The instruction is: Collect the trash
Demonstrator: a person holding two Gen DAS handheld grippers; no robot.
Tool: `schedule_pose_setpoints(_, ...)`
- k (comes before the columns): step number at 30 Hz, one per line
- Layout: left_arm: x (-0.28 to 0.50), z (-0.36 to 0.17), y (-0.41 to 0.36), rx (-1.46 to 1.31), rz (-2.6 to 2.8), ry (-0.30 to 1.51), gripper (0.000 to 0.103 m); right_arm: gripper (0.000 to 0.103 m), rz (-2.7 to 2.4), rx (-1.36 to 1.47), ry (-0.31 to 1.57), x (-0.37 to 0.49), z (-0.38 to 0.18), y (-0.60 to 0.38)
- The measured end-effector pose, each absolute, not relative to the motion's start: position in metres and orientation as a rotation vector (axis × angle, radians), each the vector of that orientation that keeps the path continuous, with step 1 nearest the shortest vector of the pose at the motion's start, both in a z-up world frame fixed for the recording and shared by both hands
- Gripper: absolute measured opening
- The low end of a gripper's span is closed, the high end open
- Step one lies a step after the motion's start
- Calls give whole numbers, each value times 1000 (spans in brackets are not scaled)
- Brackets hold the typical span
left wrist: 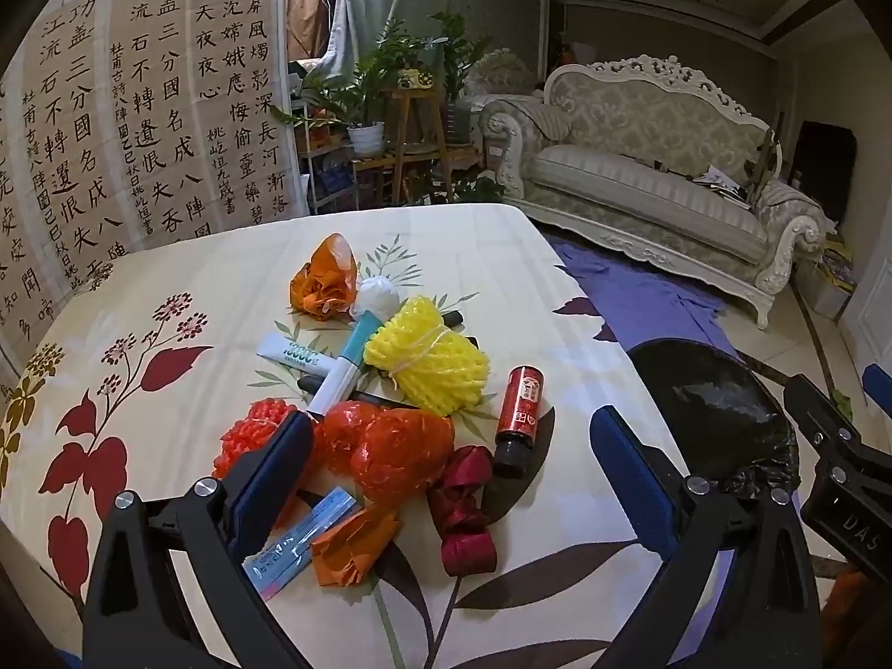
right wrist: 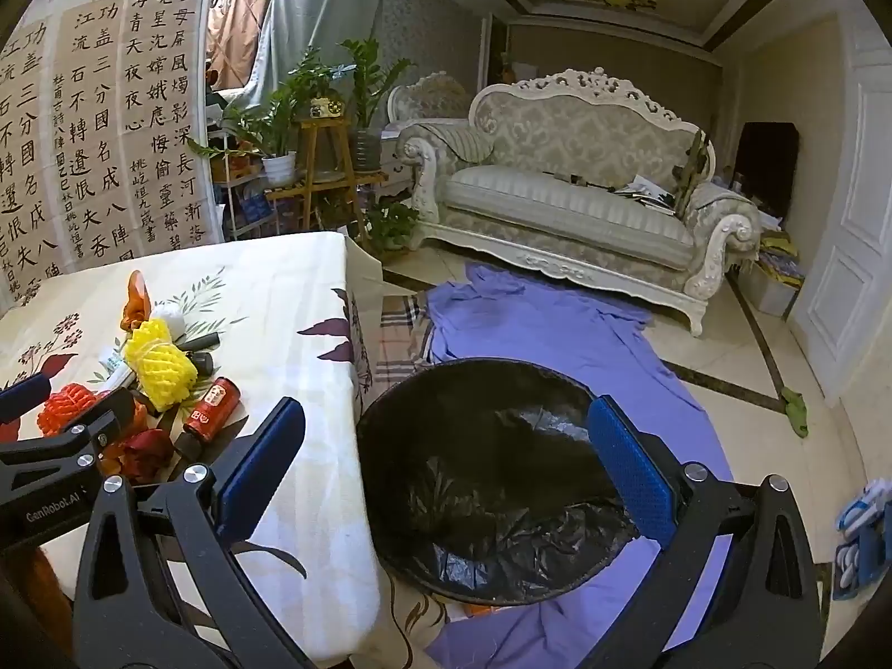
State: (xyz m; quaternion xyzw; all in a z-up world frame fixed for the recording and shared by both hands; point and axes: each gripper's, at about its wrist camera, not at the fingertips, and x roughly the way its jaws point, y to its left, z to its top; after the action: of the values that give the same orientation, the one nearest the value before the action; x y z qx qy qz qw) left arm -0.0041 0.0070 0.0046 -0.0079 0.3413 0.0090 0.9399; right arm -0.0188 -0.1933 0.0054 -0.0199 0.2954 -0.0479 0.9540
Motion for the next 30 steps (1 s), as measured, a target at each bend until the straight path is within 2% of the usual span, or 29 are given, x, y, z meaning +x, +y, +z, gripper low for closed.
schedule_pose_setpoints(30, 3, -2, -3, -11, 12, 711, 97, 99, -121, -31, 604, -19, -1, -204)
